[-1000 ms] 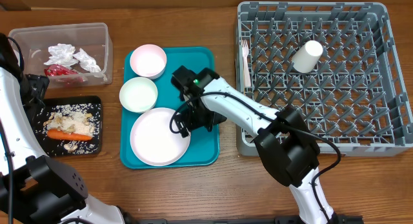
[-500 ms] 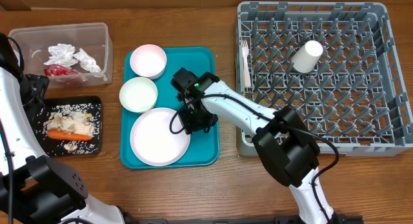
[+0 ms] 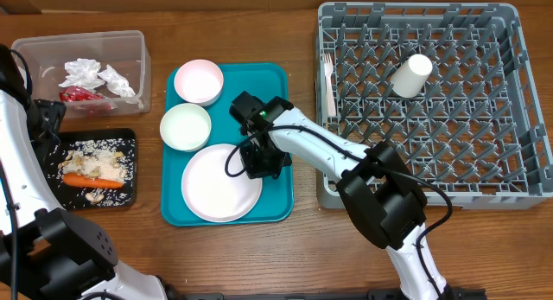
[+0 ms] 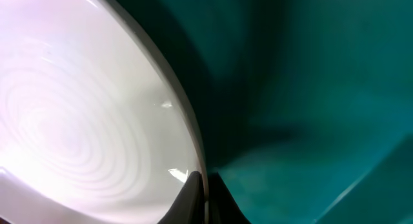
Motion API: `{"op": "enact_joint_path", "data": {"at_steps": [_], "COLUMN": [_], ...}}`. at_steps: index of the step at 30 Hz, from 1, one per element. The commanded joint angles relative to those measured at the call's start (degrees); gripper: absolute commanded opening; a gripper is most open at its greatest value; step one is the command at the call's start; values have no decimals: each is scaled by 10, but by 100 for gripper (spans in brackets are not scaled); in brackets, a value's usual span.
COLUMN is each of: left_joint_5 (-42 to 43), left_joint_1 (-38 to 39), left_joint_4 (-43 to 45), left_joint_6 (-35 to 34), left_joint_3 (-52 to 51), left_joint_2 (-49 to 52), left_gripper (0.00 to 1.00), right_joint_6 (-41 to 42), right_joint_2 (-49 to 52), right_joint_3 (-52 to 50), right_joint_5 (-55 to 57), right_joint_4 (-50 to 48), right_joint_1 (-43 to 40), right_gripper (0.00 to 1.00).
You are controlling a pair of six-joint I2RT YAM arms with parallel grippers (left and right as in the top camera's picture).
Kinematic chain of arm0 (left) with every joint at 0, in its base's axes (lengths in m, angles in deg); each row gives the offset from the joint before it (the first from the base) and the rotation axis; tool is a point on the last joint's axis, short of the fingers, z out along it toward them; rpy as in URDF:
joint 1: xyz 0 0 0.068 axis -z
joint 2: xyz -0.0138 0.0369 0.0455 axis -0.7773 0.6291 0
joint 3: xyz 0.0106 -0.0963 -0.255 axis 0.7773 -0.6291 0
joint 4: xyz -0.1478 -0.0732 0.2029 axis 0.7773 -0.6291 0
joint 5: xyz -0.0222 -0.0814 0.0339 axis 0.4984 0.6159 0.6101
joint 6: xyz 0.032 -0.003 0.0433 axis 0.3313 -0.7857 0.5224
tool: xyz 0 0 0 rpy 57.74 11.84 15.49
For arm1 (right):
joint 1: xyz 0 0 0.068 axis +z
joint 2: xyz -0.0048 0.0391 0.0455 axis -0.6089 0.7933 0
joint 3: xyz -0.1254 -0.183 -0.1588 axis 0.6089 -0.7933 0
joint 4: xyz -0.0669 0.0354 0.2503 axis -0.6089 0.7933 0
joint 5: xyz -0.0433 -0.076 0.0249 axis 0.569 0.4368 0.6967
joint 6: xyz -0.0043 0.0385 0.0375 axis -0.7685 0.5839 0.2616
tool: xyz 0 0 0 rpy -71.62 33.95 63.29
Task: Sort waste into correct bins and load items into the dishwasher rack
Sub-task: 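Move the right gripper to the large white plate and grasp its rim, then lift the plate right and stand it upright at the rack's right side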
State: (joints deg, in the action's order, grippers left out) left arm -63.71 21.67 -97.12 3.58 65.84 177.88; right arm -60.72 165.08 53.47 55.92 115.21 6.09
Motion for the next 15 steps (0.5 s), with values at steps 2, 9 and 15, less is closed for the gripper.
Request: {"op": "enact_joint_path", "data": {"at_steps": [2,9,15], "left_joint_5": [0,0,0], "left_joint_1": [2,2,2], "left_joint_4": [0,0,0], "left_joint_6": [-12,-12,-12], "left_joint_3": [-2,-2,-2], "left_joint_2": [-10,-10,-10], "left_gripper": [100,100,100], "right_joint_6": [0,0,7], "right_joint_2": [-4,-85,-199], "right_joint_3": [47,93,97], "right_joint_5": [3,75,200], "right_joint_4": [38,112,146], "right_joint_1": [0,-28,-85], "right_gripper": [4,4,4]}}
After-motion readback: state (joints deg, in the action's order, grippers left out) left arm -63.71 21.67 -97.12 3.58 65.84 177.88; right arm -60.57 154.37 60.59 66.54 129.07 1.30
